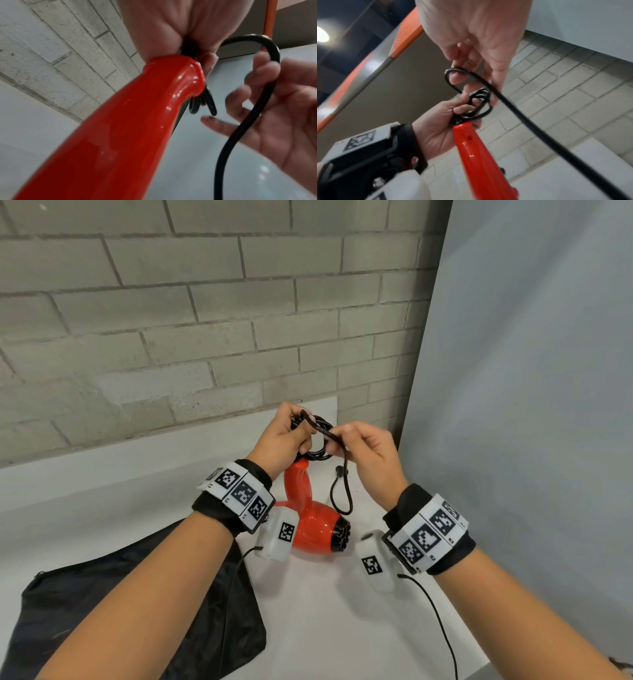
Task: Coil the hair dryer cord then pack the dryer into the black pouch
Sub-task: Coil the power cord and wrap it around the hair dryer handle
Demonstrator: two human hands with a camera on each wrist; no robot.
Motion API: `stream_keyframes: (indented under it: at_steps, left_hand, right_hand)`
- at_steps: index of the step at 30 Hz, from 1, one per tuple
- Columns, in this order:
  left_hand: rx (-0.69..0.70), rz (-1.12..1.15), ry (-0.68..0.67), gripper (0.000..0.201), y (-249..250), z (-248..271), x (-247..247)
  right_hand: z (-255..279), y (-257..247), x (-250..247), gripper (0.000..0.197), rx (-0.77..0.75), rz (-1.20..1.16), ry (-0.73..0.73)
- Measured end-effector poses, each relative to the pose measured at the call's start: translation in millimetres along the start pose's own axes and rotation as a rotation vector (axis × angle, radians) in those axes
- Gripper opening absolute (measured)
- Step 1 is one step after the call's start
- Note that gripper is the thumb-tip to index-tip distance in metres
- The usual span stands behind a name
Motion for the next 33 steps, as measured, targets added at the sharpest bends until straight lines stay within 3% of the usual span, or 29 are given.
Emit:
stream_keyframes:
  at_steps: [2, 6, 8, 13, 20, 27, 30, 33]
  left_hand:
    - [0.014, -0.001, 0.008, 0.019, -0.9, -1.5, -3.2]
    - [0.025, -0.014, -0.023, 0.016, -0.5, 0.0, -3.7]
    - [0.023, -0.025, -0.057, 0.015, 0.2, 0.4, -1.0]
    - [0.006, -0.039, -0.130, 0.015, 1.5, -0.8, 7.3]
    - [-0.026, -0.055, -0.139, 0.012, 0.7, -7.0, 10.8]
    - [-0.023, -0.051, -0.136, 0.015, -1.6, -10.4, 11.5]
    - [-0.026, -0.009, -0.087, 0.015, -2.7, -11.4, 7.9]
    - [-0.050, 0.019, -0.022, 0.014, -4.3, -14.1, 3.9]
  right_hand:
    - [5.0, 15.9, -8.6, 0.028, 0.075, -0.031, 0.041]
    - [12.2, 64.2, -33.8, 0.024, 0.240, 0.199, 0.069]
    - [16.6, 89.3, -43.5, 0.021, 0.346, 0.395, -0.044]
    - [25.6, 152.6, -49.7, 0.034, 0.472, 0.816, -0.521]
    - [20.3, 204.3, -47.4, 0.053, 0.596, 0.970, -0.798]
    - [13.2, 217.1, -51.5, 0.017, 0.598, 0.981, -0.765]
    - [5.2, 199.6, -56.1, 0.012, 0.521, 0.899, -0.504]
    - [-5.1, 167.7, -59.9, 0.020, 0.462, 0.772, -0.234]
Point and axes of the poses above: each hand's wrist, its own z-axis away from the middle knuckle, its own x-axis out of the palm, y = z × x, the point moved 5 cm from there along -z, towards the middle knuckle, and after that the axes turned 12 degrees about -x, right-handed, at the moved point
